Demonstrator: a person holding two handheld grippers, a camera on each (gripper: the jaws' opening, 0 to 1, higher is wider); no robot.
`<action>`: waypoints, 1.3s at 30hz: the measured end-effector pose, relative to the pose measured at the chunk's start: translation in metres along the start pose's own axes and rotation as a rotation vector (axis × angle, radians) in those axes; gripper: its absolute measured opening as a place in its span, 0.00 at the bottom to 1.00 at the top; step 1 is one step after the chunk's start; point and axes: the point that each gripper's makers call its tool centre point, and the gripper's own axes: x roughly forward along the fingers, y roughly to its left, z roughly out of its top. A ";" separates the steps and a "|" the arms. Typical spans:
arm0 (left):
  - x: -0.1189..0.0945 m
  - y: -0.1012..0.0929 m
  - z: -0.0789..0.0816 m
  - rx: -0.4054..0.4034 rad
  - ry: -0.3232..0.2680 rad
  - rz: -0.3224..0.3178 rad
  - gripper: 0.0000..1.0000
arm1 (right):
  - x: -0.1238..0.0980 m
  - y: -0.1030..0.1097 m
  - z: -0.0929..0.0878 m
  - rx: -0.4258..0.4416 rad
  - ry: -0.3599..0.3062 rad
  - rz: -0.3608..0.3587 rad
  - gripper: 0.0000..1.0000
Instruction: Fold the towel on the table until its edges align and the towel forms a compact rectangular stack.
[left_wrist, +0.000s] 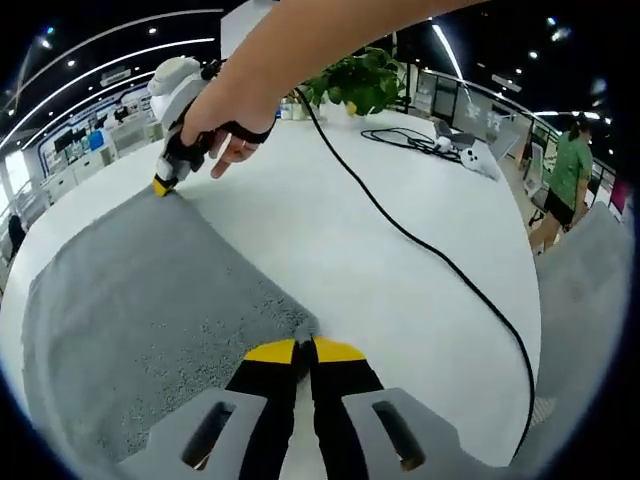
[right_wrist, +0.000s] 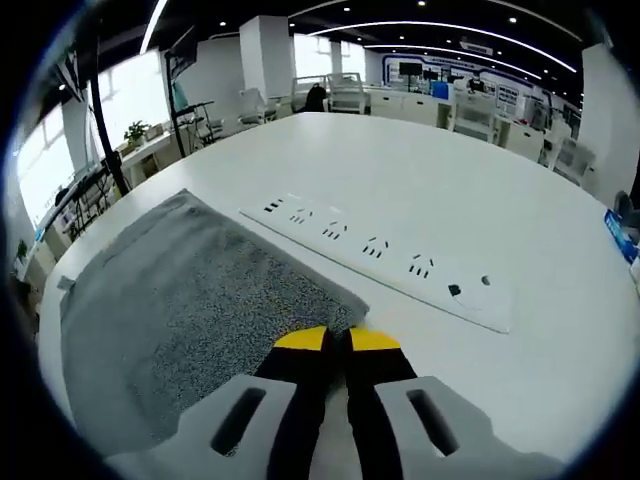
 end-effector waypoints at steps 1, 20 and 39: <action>0.000 0.000 0.000 0.002 0.000 -0.003 0.03 | -0.001 0.002 -0.002 0.003 0.008 0.009 0.02; 0.017 -0.080 0.011 -0.016 0.040 -0.161 0.01 | -0.050 -0.016 -0.047 -0.047 0.143 0.058 0.00; 0.018 -0.124 0.025 0.030 0.031 -0.244 0.01 | -0.100 -0.044 -0.080 -0.061 0.293 0.022 0.00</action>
